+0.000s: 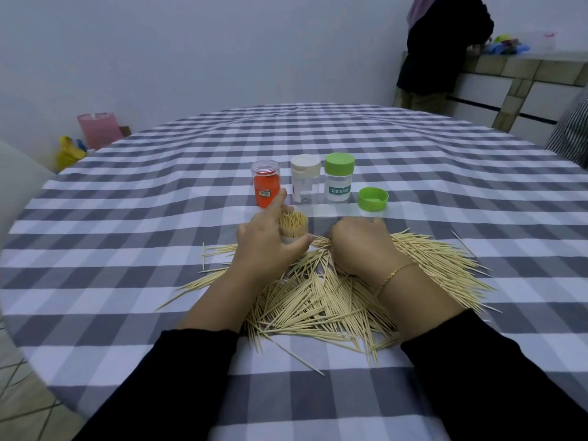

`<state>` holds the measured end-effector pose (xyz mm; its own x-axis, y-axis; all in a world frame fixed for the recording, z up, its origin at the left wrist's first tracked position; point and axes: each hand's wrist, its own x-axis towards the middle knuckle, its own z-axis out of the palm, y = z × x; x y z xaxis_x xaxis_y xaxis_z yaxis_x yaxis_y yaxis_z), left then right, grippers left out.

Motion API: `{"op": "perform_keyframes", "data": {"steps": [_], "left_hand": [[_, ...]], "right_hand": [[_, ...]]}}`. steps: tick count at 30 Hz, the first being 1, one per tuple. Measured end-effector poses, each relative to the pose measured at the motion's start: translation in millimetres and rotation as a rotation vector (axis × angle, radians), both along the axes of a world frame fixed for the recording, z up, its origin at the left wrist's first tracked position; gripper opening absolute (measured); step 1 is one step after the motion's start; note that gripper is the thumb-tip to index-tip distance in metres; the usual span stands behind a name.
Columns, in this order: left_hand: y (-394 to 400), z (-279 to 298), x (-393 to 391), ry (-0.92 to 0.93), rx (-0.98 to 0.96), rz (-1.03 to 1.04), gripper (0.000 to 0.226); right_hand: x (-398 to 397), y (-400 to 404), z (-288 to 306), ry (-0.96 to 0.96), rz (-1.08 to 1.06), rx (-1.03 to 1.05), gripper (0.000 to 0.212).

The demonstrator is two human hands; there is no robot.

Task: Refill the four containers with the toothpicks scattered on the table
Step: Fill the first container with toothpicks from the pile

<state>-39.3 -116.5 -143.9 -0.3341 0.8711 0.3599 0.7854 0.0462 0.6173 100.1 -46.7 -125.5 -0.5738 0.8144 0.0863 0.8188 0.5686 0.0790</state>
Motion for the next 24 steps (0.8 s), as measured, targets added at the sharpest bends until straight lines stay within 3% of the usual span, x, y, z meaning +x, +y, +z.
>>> {"op": "perform_keyframes", "data": {"steps": [11,18,21,24], "left_hand": [[0,0,0,0.01,-0.005,0.01,0.091],[-1,1,1,0.015,-0.008,0.006,0.09],[-1,1,0,0.008,-0.002,0.006,0.09],[0,0,0,0.001,0.005,0.004,0.09]], "right_hand": [[-7,1,-5,0.04,0.046,0.006,0.033],[-2,1,-3,0.047,0.022,0.111,0.022],[2,7,1,0.141,0.002,0.125,0.019],[6,12,4,0.404,-0.041,-0.02,0.021]]}}
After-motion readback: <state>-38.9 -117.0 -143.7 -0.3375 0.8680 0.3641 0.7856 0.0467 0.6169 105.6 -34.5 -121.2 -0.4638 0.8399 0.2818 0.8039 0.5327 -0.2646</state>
